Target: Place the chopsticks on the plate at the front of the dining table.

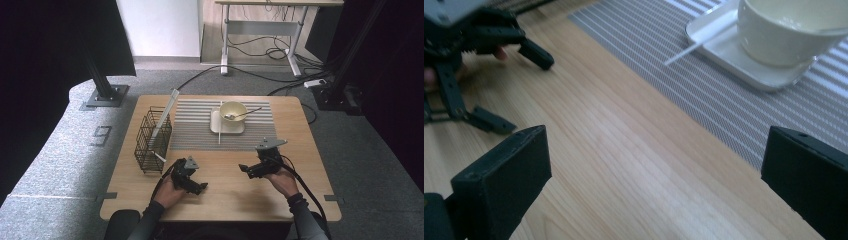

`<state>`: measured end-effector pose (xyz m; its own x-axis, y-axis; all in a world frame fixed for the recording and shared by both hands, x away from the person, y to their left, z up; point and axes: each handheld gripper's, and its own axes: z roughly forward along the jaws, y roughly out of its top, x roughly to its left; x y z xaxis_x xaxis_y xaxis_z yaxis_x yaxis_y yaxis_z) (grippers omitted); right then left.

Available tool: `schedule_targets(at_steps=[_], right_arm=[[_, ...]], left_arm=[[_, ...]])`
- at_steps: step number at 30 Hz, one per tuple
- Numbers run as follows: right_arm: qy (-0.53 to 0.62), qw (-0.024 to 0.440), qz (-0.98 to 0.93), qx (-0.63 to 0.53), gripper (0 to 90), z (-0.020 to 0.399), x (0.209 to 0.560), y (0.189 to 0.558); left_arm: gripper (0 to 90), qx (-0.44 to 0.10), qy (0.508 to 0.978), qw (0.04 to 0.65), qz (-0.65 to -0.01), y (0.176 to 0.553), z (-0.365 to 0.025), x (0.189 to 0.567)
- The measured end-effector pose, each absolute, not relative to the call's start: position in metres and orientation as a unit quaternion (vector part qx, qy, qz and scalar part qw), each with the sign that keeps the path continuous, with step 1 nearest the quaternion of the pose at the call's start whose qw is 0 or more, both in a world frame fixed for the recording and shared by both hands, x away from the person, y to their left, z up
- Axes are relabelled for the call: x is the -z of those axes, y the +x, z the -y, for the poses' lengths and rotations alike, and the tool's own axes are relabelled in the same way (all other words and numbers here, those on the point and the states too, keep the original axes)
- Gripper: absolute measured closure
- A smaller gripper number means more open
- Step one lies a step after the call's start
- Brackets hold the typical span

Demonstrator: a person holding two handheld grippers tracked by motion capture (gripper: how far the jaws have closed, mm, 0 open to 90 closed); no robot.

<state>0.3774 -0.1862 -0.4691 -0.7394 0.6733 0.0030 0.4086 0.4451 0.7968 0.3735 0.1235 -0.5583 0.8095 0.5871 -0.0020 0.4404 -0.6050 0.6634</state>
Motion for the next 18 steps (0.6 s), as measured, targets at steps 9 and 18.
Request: schedule_targets(at_steps=[9, 18], right_arm=[[0.313, 0.148, -0.833, -0.430, 0.0, 0.163, 0.444, 0.386], [0.295, 0.133, -0.842, -0.431, 0.0, 0.138, 0.426, 0.391]], left_arm=[[0.0, -0.108, 0.890, 0.338, -0.288, 0.373, -0.123, 0.558], [0.0, -0.107, 0.890, 0.338, -0.286, 0.372, -0.122, 0.558]])
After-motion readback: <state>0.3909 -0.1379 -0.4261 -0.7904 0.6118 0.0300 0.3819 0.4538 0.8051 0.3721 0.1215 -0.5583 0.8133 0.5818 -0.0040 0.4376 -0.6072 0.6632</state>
